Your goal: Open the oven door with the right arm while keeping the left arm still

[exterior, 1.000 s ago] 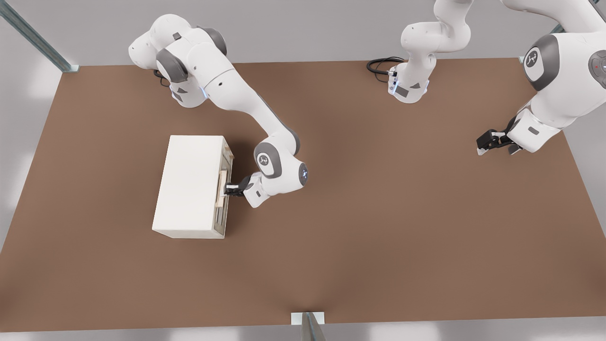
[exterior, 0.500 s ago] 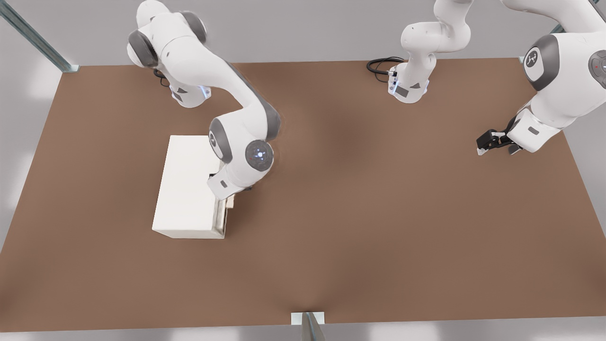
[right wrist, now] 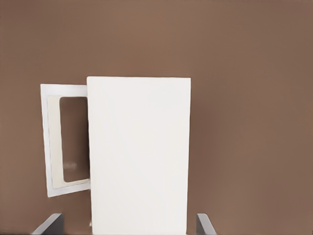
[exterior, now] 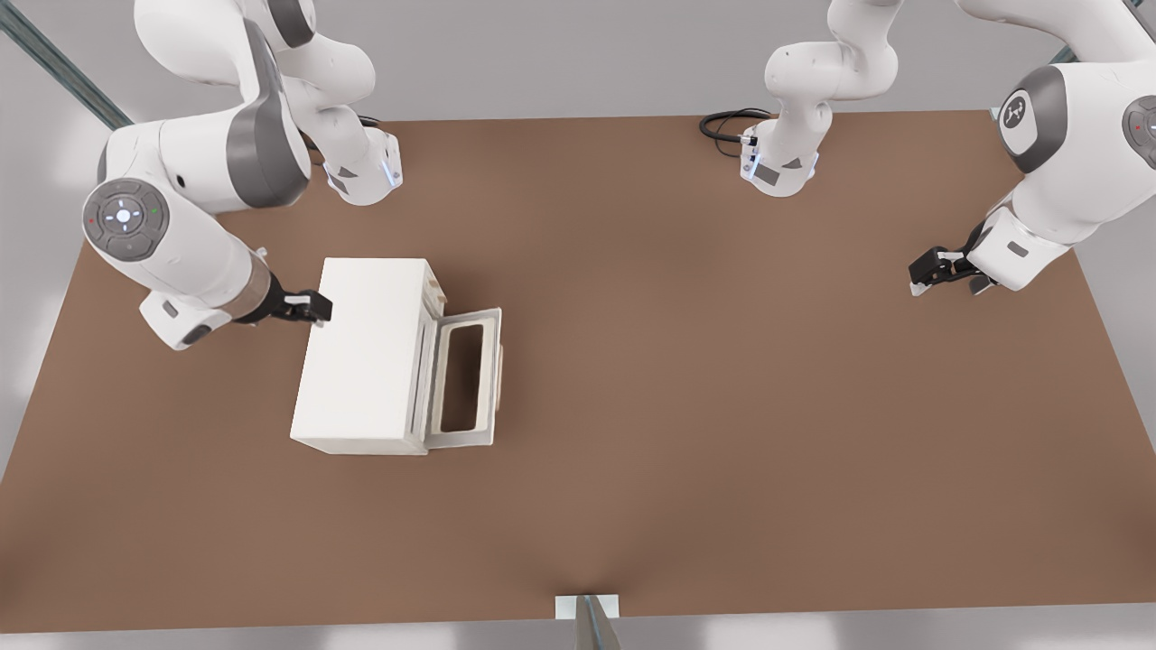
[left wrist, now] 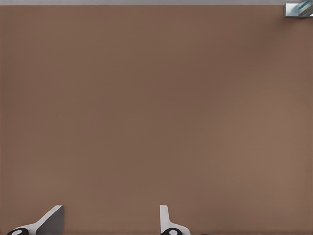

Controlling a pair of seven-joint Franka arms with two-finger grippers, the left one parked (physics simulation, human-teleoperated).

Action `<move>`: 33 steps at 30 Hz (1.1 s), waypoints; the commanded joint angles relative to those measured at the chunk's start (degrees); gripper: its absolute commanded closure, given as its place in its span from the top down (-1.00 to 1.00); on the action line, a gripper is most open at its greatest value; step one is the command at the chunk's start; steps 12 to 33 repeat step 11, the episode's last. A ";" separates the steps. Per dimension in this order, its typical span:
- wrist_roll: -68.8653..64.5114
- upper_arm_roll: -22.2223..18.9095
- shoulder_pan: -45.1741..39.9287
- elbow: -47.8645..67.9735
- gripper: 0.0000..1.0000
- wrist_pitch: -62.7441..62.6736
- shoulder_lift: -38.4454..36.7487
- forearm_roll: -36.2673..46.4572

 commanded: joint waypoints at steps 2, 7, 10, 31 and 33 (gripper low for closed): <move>-16.97 0.01 0.12 0.13 1.00 -0.63 -0.06 0.34; -16.79 -0.08 -0.06 0.04 1.00 -0.63 0.12 0.34; -16.71 -0.08 -0.06 0.04 1.00 -0.54 0.47 0.26; -16.71 -0.08 -0.06 0.04 1.00 -0.54 0.47 0.34; -16.71 -0.08 -0.06 0.04 1.00 -0.54 0.47 0.34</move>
